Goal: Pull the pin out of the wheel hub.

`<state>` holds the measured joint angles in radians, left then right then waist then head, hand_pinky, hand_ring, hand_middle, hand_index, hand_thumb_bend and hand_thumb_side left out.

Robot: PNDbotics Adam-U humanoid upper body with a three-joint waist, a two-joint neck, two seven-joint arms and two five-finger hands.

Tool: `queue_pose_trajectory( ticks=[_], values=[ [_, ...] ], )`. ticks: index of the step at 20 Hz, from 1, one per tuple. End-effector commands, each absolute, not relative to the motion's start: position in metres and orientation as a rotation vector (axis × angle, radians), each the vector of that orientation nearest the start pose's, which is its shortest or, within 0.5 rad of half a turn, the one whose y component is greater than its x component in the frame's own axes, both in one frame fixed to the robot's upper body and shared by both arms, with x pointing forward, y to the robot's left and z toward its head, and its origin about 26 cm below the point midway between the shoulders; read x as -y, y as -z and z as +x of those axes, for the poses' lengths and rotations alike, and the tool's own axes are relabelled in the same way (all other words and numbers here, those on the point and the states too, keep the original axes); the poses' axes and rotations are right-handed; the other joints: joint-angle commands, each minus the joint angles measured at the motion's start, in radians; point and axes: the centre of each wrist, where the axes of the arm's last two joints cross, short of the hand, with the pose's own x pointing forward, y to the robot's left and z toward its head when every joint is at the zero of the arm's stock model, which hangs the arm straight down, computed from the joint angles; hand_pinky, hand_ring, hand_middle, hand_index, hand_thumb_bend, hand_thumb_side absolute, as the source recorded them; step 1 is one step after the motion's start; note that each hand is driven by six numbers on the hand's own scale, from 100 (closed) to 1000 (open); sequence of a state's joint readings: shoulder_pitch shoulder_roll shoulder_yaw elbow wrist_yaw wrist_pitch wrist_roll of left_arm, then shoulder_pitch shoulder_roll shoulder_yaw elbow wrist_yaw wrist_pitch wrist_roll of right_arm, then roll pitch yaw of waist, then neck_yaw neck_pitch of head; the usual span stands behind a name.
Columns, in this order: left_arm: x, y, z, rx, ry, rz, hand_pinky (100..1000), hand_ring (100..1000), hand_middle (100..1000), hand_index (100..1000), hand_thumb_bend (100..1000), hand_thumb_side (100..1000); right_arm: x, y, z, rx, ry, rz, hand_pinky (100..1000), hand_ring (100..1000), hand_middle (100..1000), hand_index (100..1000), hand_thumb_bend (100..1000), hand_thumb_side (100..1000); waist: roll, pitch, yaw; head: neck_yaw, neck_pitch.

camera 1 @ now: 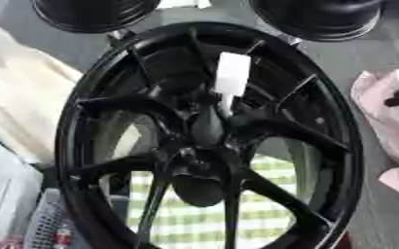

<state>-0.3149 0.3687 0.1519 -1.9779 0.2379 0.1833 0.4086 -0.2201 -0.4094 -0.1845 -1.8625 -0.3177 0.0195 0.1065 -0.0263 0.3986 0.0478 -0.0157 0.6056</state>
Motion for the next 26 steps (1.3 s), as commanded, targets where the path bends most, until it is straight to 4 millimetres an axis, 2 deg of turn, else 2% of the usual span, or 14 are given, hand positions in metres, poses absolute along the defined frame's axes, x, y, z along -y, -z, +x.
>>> queue_pose_trajectory(
  ticks=[1, 19, 21, 26],
  values=[
    [-0.306, -0.227, 0.297, 2.162, -0.265, 0.337, 613, 653, 517, 674, 674, 532, 0.340, -0.187, 0.301, 2.128, -0.214, -0.040, 967, 664, 597, 766, 298, 486, 0.001, -0.020, 0.000, 0.006, -0.003],
    [-0.306, -0.227, 0.296, 2.160, -0.267, 0.337, 612, 652, 516, 674, 675, 532, 0.341, -0.190, 0.300, 2.136, -0.227, -0.050, 965, 665, 599, 767, 298, 483, 0.004, -0.013, -0.001, -0.006, -0.002],
    [-0.306, -0.227, 0.296, 2.159, -0.262, 0.338, 612, 652, 516, 674, 675, 532, 0.344, -0.202, 0.298, 2.167, -0.289, -0.072, 960, 671, 604, 771, 294, 474, 0.002, -0.016, -0.002, -0.005, 0.005],
    [-0.307, -0.225, 0.296, 2.149, -0.247, 0.349, 612, 652, 516, 674, 675, 532, 0.344, -0.269, 0.286, 2.316, -0.668, -0.191, 937, 700, 634, 787, 306, 454, -0.008, -0.033, -0.003, -0.016, 0.024]
  ],
)
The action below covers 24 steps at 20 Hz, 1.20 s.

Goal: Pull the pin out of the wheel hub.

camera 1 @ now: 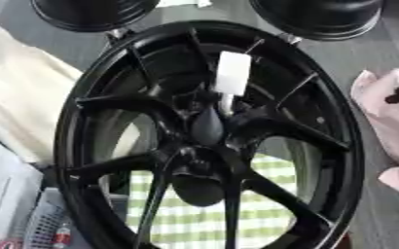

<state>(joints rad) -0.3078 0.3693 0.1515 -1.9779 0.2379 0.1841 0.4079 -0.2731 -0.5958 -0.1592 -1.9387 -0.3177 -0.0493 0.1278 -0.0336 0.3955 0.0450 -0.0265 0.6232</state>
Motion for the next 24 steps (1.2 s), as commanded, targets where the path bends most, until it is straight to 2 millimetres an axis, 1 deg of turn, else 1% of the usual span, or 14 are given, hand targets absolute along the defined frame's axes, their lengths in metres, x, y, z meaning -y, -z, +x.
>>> queue_pose_trajectory(
  ticks=[1, 6, 10, 14, 17, 21, 24],
  values=[
    [-0.307, -0.225, 0.296, 2.148, -0.244, 0.351, 612, 652, 516, 674, 676, 532, 0.345, -0.281, 0.284, 2.334, -0.751, -0.221, 930, 705, 640, 788, 311, 453, -0.003, -0.033, 0.001, -0.006, 0.010],
    [-0.308, -0.224, 0.295, 2.138, -0.231, 0.363, 611, 652, 516, 674, 675, 532, 0.345, -0.329, 0.276, 2.346, -1.116, -0.380, 900, 722, 660, 792, 360, 450, -0.012, -0.044, 0.005, -0.014, 0.023],
    [-0.308, -0.225, 0.295, 2.138, -0.222, 0.365, 611, 651, 516, 673, 676, 531, 0.338, -0.356, 0.272, 2.280, -1.389, -0.501, 879, 738, 679, 797, 407, 462, -0.018, -0.047, 0.019, -0.026, 0.026],
    [-0.308, -0.226, 0.295, 2.139, -0.210, 0.367, 610, 650, 516, 673, 676, 531, 0.330, -0.373, 0.269, 2.216, -1.604, -0.583, 864, 745, 689, 798, 438, 459, -0.025, -0.047, 0.033, -0.034, 0.022],
    [-0.308, -0.227, 0.295, 2.138, -0.200, 0.368, 610, 650, 515, 673, 676, 531, 0.324, -0.380, 0.272, 2.169, -1.730, -0.607, 861, 746, 690, 797, 440, 461, -0.032, -0.046, 0.042, -0.040, 0.014],
    [-0.308, -0.228, 0.296, 2.142, -0.189, 0.365, 610, 650, 515, 673, 676, 530, 0.313, -0.383, 0.276, 2.110, -1.881, -0.569, 860, 747, 691, 797, 443, 466, -0.039, -0.046, 0.054, -0.042, 0.011],
    [-0.307, -0.229, 0.296, 2.144, -0.181, 0.363, 609, 649, 515, 672, 677, 530, 0.303, -0.385, 0.281, 2.063, -1.980, -0.532, 859, 750, 695, 797, 453, 467, -0.044, -0.045, 0.062, -0.047, 0.014]
  ],
)
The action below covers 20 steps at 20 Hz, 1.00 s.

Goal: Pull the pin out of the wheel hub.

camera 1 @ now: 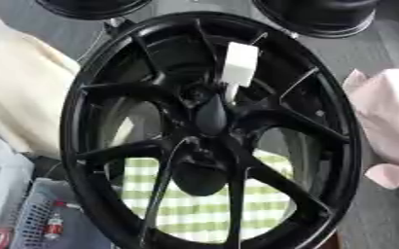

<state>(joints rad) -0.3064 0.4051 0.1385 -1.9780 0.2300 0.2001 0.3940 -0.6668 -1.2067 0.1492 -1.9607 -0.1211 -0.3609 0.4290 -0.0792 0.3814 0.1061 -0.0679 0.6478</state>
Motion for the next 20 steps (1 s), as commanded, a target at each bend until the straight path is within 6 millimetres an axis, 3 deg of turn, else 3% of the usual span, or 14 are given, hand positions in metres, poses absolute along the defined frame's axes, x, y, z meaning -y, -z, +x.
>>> queue_pose_trajectory(
  ticks=[1, 11, 20],
  values=[
    [-0.307, -0.230, 0.296, 2.145, -0.180, 0.364, 609, 649, 515, 672, 677, 530, 0.301, -0.385, 0.283, -2.368, 2.320, 0.610, 859, 750, 695, 797, 453, 468, 0.000, -0.031, 0.004, -0.007, -0.009],
    [-0.309, -0.228, 0.296, 2.135, -0.177, 0.370, 609, 648, 514, 672, 679, 530, 0.273, -0.386, 0.321, -2.266, 2.454, 0.590, 859, 757, 703, 802, 508, 492, -0.010, -0.037, 0.000, -0.014, 0.005],
    [-0.309, -0.226, 0.296, 2.129, -0.182, 0.372, 609, 649, 515, 673, 676, 531, 0.243, -0.380, 0.368, -2.392, 2.501, 0.574, 864, 750, 695, 813, 533, 475, -0.012, -0.049, 0.011, -0.016, 0.020]
  ],
)
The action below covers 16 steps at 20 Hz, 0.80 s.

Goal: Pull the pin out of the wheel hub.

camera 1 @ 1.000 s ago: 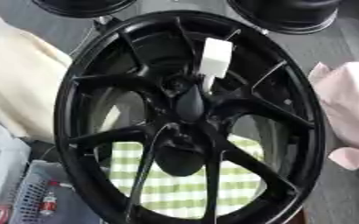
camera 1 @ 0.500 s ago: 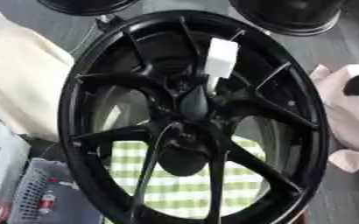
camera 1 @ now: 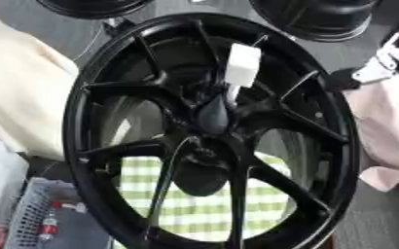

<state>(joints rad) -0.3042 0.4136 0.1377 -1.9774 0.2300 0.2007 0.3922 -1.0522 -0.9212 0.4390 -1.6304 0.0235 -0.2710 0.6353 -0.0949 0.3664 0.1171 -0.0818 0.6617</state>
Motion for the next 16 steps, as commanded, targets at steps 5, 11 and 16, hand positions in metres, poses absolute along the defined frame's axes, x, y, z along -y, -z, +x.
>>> queue_pose_trajectory(
  ticks=[5, 11, 16],
  values=[
    [-0.308, -0.224, 0.296, 2.128, -0.191, 0.376, 610, 649, 515, 673, 680, 529, 0.220, -0.370, 0.390, -2.481, 2.492, 0.595, 872, 756, 703, 829, 561, 488, 0.005, -0.047, 0.002, -0.003, 0.037],
    [-0.309, -0.224, 0.296, 2.123, -0.207, 0.381, 610, 648, 514, 671, 681, 526, 0.210, -0.360, 0.411, -2.487, 2.692, 0.556, 895, 780, 730, 853, 576, 509, 0.006, -0.065, -0.001, -0.003, 0.102],
    [-0.309, -0.225, 0.297, 2.124, -0.216, 0.377, 610, 648, 514, 671, 684, 525, 0.202, -0.360, 0.414, -2.454, 2.820, 0.473, 900, 781, 732, 855, 575, 509, 0.009, -0.069, 0.004, -0.010, 0.099]
  ],
)
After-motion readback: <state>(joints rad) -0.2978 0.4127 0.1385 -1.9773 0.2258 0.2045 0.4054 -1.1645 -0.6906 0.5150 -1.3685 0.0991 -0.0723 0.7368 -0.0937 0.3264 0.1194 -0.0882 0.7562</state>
